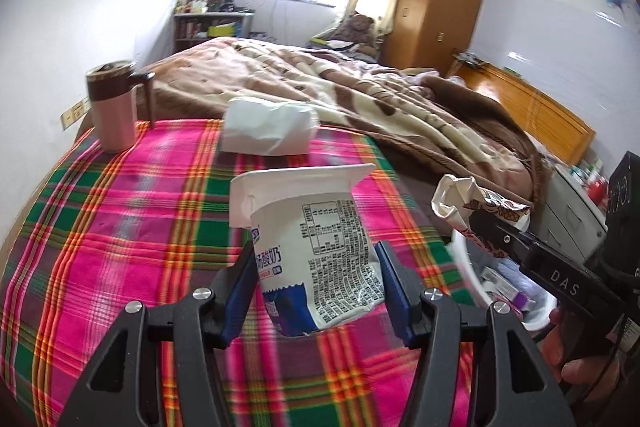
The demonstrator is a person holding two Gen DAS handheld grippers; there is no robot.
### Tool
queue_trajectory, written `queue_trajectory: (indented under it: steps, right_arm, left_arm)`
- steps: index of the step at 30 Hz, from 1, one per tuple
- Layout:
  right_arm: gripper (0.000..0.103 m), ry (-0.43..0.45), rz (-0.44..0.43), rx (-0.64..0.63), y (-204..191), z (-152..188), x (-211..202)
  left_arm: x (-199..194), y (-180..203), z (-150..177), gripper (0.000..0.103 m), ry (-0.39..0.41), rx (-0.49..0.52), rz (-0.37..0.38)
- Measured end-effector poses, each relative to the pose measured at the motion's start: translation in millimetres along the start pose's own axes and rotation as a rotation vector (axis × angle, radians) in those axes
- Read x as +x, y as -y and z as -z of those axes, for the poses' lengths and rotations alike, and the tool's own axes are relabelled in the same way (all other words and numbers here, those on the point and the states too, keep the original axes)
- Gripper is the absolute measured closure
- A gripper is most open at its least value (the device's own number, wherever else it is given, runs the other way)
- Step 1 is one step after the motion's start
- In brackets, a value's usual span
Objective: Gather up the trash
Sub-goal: 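Carry the yogurt cup and wrapper into the wastebasket and open both tools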
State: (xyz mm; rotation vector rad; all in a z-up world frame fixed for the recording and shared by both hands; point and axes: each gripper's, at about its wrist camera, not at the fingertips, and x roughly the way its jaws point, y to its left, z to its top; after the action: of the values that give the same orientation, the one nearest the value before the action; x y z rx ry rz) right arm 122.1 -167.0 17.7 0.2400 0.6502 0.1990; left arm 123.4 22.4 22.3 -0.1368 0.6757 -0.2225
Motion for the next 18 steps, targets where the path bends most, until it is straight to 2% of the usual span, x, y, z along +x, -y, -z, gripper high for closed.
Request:
queue_trajectory:
  steps: [9,18]
  right_arm:
    - [0.064,0.078,0.060,0.071,26.5,6.4,-37.2]
    - [0.064,0.139,0.175,0.130,56.7,14.7,-63.7]
  left_arm:
    - [-9.7,49.1,9.0,0.043,0.024,0.100,0.059]
    - [-8.8,95.1,14.7,0.043,0.034,0.184,0.126]
